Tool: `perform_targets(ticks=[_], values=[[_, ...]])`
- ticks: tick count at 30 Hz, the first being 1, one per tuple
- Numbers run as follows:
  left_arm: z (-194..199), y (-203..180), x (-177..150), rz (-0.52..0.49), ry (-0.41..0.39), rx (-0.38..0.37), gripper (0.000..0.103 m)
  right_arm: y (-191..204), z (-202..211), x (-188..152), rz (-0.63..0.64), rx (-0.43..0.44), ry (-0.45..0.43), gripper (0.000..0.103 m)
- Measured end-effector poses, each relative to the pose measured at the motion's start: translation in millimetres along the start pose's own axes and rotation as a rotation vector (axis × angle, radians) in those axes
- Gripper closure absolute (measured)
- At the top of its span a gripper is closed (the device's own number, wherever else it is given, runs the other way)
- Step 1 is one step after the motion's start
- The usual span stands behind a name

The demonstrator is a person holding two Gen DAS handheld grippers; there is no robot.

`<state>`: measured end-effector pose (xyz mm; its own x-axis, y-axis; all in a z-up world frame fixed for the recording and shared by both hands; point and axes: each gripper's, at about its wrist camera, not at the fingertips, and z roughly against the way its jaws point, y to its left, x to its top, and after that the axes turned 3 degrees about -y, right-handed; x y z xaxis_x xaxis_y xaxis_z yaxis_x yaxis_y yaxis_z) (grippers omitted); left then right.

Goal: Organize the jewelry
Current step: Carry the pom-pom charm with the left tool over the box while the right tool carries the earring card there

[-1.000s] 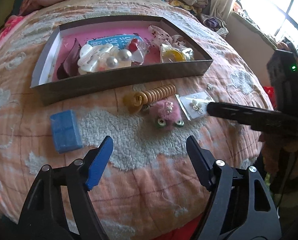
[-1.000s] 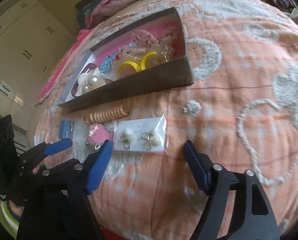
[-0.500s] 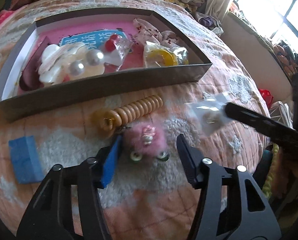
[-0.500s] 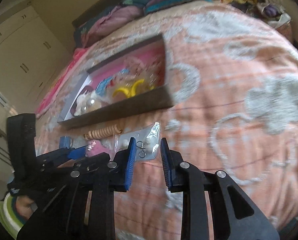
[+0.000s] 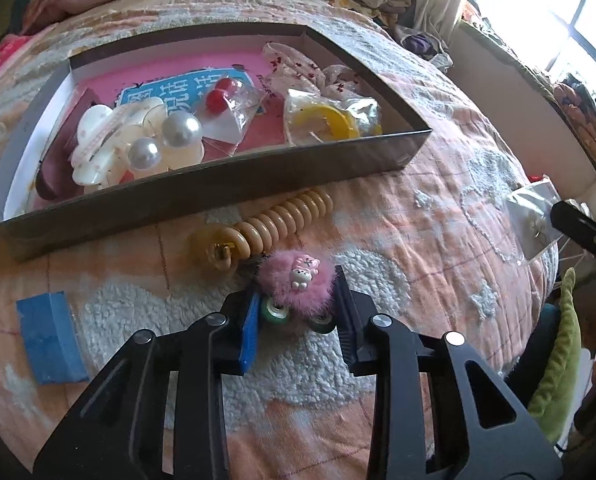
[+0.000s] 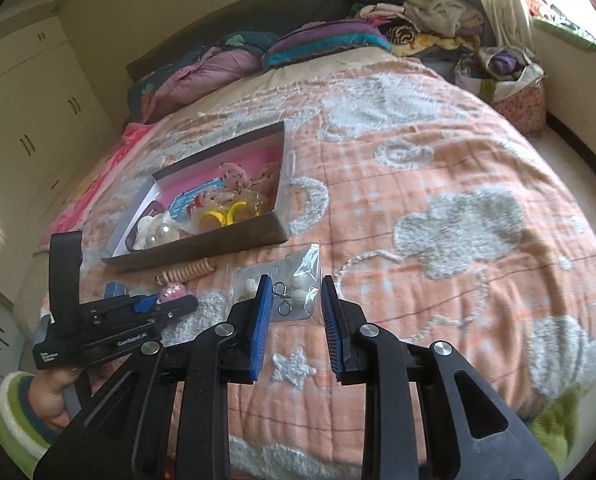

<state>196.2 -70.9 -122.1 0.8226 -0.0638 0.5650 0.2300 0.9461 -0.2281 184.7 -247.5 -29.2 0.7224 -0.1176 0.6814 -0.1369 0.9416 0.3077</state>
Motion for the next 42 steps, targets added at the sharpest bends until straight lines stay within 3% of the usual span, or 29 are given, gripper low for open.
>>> perform_targets(ticks=[21,42], values=[[81.5,-27.9,0.8,-0.042,-0.121,-0.03,0.08,29.3,61.4,11.5,0.053,0.066,-0.139,0.079],[153.2,26.6,28.2,0.057,-0.287,0.078,0.08,81.1,86.1,56.5,0.169,0.154,-0.25,0.079]])
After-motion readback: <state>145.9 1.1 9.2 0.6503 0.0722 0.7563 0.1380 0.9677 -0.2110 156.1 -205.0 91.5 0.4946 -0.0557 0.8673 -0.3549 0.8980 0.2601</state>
